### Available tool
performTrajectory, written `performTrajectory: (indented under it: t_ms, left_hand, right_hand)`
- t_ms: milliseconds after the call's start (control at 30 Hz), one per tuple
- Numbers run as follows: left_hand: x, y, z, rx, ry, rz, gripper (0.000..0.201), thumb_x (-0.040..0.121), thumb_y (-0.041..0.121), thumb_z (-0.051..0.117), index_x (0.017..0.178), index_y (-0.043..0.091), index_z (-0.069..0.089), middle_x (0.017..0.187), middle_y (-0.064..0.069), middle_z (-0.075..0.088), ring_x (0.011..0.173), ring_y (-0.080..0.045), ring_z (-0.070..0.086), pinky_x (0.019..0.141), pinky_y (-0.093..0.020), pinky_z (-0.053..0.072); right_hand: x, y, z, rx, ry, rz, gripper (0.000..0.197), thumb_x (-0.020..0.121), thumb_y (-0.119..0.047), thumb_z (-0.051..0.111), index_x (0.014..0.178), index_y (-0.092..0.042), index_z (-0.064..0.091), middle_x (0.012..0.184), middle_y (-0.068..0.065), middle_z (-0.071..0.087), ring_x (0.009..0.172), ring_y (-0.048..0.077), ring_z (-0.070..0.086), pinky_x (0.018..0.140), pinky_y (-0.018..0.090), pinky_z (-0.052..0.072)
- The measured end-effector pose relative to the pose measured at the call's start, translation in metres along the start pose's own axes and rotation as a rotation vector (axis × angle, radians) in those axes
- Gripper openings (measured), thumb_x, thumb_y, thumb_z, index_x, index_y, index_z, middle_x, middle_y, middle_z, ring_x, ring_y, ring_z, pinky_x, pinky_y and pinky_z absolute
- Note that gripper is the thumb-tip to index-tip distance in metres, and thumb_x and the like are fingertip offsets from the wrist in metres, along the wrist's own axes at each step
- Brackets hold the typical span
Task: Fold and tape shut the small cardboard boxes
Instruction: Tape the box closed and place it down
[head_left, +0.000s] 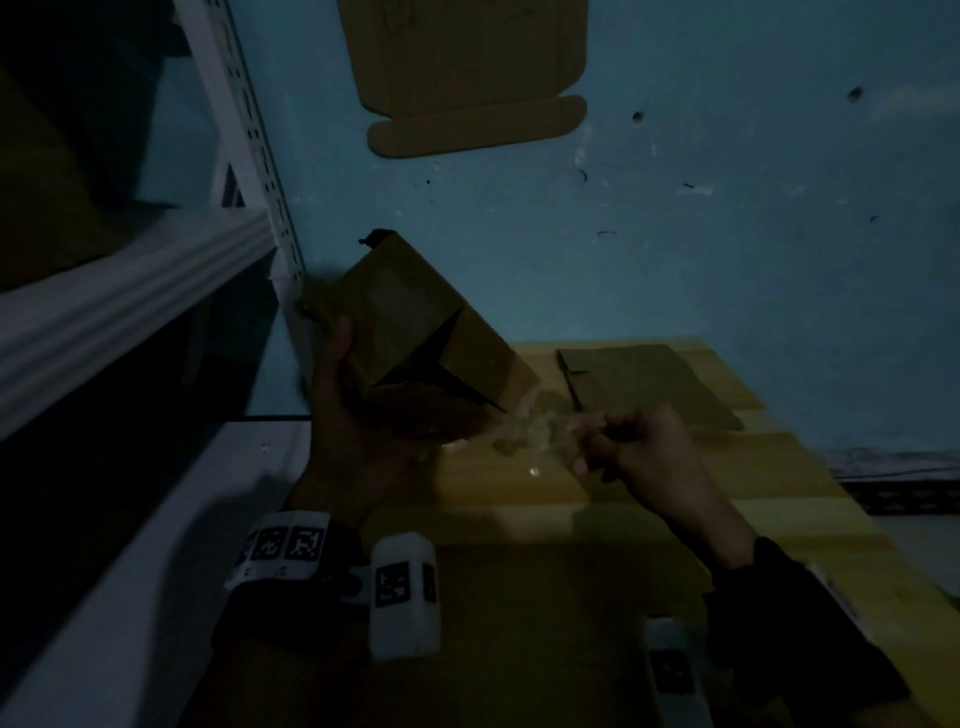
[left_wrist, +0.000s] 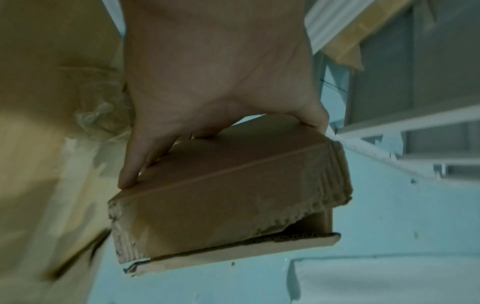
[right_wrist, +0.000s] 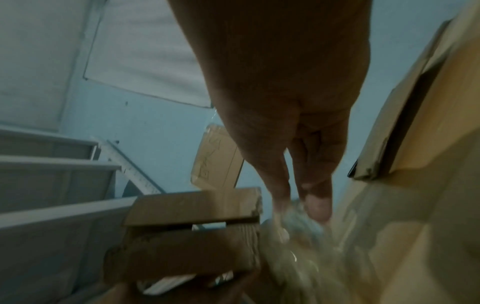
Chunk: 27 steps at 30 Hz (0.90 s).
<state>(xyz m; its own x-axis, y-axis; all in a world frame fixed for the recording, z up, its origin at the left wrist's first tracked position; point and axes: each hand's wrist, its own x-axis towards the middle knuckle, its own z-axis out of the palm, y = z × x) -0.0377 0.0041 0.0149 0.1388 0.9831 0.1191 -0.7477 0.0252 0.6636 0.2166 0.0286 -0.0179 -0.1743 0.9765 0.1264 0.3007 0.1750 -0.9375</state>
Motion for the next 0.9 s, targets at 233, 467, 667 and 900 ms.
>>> performTrajectory:
  t_ms: [233, 467, 667, 900]
  left_hand:
    - [-0.003, 0.010, -0.008, 0.031, 0.024, 0.028, 0.097, 0.077, 0.069, 0.062, 0.156, 0.024, 0.028, 0.160, -0.015, 0.029, 0.145, -0.044, 0.027, 0.110, -0.072, 0.023]
    - [-0.005, 0.006, -0.005, 0.000, 0.014, -0.003, 0.088, 0.081, 0.068, 0.053, 0.154, 0.024, 0.033, 0.158, -0.013, 0.034, 0.143, -0.042, 0.032, 0.103, -0.065, 0.038]
    - [-0.005, 0.001, 0.001, 0.012, 0.026, -0.019, 0.071, 0.080, 0.068, 0.041, 0.127, 0.022, 0.068, 0.133, -0.013, 0.063, 0.113, -0.036, 0.065, 0.087, -0.058, 0.053]
    - [-0.008, -0.004, 0.008, -0.048, -0.040, -0.013, 0.073, 0.080, 0.065, 0.044, 0.133, 0.018, 0.063, 0.127, -0.015, 0.066, 0.107, -0.037, 0.068, 0.078, -0.055, 0.056]
  right_hand:
    - [0.003, 0.002, 0.023, -0.067, -0.039, 0.034, 0.050, 0.071, -0.015, 0.091, 0.107, -0.024, 0.058, 0.061, 0.003, 0.072, 0.056, 0.012, 0.067, 0.055, 0.026, 0.052]
    - [0.005, 0.005, 0.041, -0.041, -0.077, -0.055, 0.045, 0.063, 0.002, 0.093, 0.096, -0.013, 0.066, 0.091, -0.002, 0.068, 0.086, 0.019, 0.069, 0.073, 0.040, 0.062]
    - [-0.001, 0.004, 0.056, -0.067, -0.281, -0.151, 0.007, 0.090, 0.000, 0.072, 0.091, -0.007, 0.073, 0.110, 0.002, 0.065, 0.099, 0.010, 0.066, 0.085, 0.028, 0.058]
    - [-0.002, 0.007, 0.061, 0.072, -0.344, -0.057, 0.039, 0.094, 0.017, 0.053, 0.125, -0.004, 0.066, 0.121, 0.010, 0.073, 0.114, 0.018, 0.068, 0.096, 0.028, 0.054]
